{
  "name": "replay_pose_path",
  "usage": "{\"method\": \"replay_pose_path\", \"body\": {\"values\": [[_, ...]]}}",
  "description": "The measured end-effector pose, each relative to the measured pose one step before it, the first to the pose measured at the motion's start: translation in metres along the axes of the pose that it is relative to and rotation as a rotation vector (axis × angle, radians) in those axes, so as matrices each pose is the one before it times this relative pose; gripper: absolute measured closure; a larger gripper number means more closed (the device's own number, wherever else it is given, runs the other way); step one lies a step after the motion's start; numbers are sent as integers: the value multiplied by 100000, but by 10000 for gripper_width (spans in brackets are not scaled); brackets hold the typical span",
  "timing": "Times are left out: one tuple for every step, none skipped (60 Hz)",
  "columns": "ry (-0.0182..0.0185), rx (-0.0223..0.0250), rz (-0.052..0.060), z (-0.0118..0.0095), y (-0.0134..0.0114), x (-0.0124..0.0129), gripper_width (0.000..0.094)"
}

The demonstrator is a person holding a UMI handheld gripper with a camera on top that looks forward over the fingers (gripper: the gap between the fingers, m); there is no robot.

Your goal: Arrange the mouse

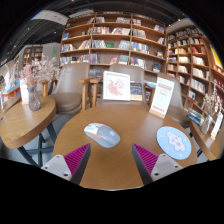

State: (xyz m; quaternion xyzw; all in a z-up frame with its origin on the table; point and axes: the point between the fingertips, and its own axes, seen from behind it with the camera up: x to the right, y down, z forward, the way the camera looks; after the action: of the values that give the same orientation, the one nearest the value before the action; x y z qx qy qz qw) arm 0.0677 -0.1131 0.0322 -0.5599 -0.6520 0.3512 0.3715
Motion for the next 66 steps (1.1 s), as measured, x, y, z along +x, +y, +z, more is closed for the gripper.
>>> {"method": "replay_pose_path", "body": {"values": [[94,-199,-95,250,-15,-108,81],[-65,-265,-143,347,-40,-37,83],[-45,-279,-83,222,3,-102,82],[-48,-291,-31,257,-5,-113,84],[-42,-301,-31,254,14,-123,84],[-113,-348,-29,258,-8,-101,82],[-127,-304,-15,257,-14,-100,83],[-138,-287,3,255,-23,-76,83],[-98,-267,19,299,-94,-61,85],[-50,-260,-14,260,10,-74,85],[16,-312,-38,266,-7,-53,86],[-5,-300,-37,261,19,-35,85],[-11,-277,-1,298,-22,-35,86],[-4,-265,-32,313,-15,-120,85],[-86,-337,-45,253,12,-51,86],[-98,-439,-57,282,20,-59,85],[-105,-559,-71,298,48,-76,84],[-36,-582,-120,332,43,-35,86],[-1,-490,-151,296,43,-39,85],[106,-324,-146,312,-7,16,85],[214,-122,15,242,-9,-22,83],[399,-85,-72,257,-73,49,85],[432,-28,-160,260,-75,104,87],[400,-16,-277,258,-88,98,85],[345,-2,-342,270,-110,71,85],[314,-82,-266,270,-91,85,85],[302,-156,-180,281,-69,69,83],[-427,-239,-99,183,-75,-115,79],[-383,-254,317,208,-67,-136,81],[-9,-445,424,206,-36,-34,86],[-236,-709,198,285,-64,-45,88],[-265,-493,325,222,-60,-35,88],[-139,-466,196,189,-62,-7,88],[-72,-410,104,210,-75,-29,87],[-127,-124,214,144,-134,-67,87],[157,162,211,367,-175,42,87],[63,-56,66,188,-135,30,88],[99,0,-83,191,-136,10,85],[69,-13,-217,178,-143,18,86],[97,12,-261,220,-148,47,86],[104,-47,-120,336,-200,4,85],[46,142,-5,232,-154,50,88],[-26,-39,99,193,-122,171,87],[79,24,92,262,-133,76,88],[115,33,46,231,-147,87,87],[116,39,-31,258,-166,98,86],[127,5,6,254,-153,67,85],[114,32,87,263,-181,99,86],[346,-59,245,203,-141,-163,86],[111,11,134,238,-169,272,86],[212,-79,192,253,-133,112,87],[138,-108,222,382,-185,93,86],[156,-93,234,222,-129,98,86],[130,-112,176,212,-125,82,88],[170,-114,207,210,-151,29,88],[130,-119,263,202,-111,65,86],[82,-116,301,199,-106,60,89],[-24,-201,301,237,-111,166,88],[6,-206,407,157,-62,101,88],[24,-230,517,158,-62,68,89],[-8,-274,614,119,-48,64,87],[-34,-242,580,105,-41,45,88],[-32,-205,477,89,-24,42,90],[-73,-98,381,72,-19,5,87],[-39,-25,276,81,-42,-2,87],[58,18,99,117,-39,-106,87]]}}
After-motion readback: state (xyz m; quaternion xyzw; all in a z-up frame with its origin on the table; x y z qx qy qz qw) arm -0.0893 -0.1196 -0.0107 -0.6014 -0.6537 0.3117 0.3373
